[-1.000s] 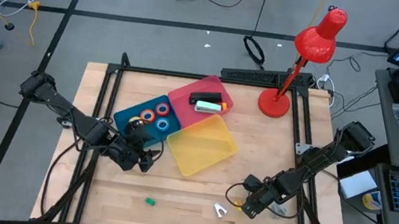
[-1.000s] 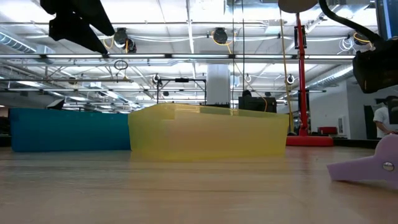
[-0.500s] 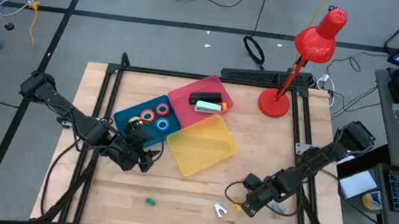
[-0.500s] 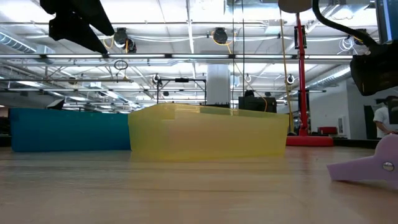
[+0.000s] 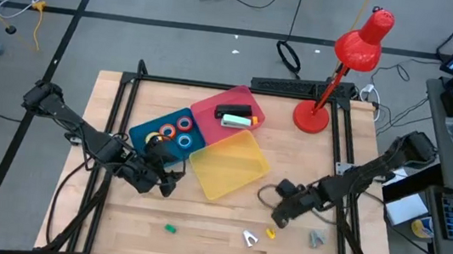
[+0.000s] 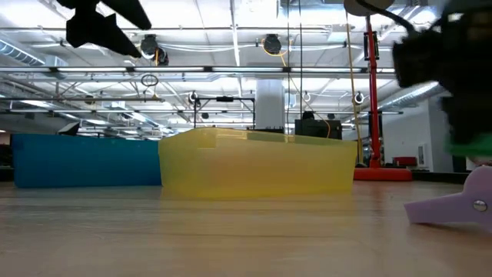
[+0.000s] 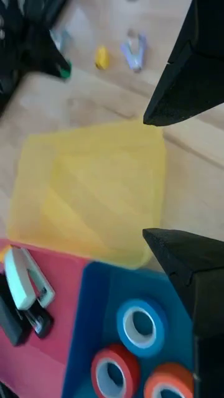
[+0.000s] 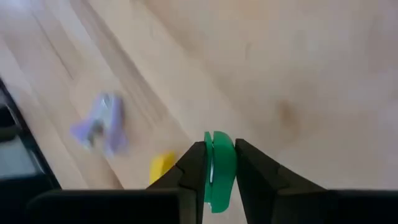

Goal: Pick and place Stapler, Stapler remover, tape
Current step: Put the right green stapler into the pink bin

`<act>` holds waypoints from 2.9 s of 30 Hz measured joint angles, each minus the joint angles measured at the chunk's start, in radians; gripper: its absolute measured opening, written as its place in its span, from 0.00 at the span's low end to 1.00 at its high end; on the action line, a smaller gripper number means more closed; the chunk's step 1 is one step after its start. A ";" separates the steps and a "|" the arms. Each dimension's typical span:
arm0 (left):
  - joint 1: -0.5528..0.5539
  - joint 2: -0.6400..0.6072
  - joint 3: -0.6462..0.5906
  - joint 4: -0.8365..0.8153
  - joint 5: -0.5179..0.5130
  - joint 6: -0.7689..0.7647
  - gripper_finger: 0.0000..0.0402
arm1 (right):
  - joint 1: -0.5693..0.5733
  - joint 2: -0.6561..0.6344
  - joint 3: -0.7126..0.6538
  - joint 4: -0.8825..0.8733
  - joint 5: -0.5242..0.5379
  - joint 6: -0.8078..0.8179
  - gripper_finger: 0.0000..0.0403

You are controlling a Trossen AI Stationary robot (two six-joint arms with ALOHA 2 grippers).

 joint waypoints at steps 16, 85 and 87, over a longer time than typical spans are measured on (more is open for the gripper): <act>0.007 0.000 0.000 0.150 -0.104 0.006 0.70 | -0.375 -0.084 0.002 0.521 0.041 -0.435 0.14; 0.650 0.170 0.000 0.824 0.615 0.196 0.70 | -0.741 0.165 0.143 1.142 -0.211 -0.441 0.14; 0.653 0.170 0.000 0.826 0.614 0.196 0.70 | -0.742 0.158 0.143 1.137 -0.225 -0.441 0.14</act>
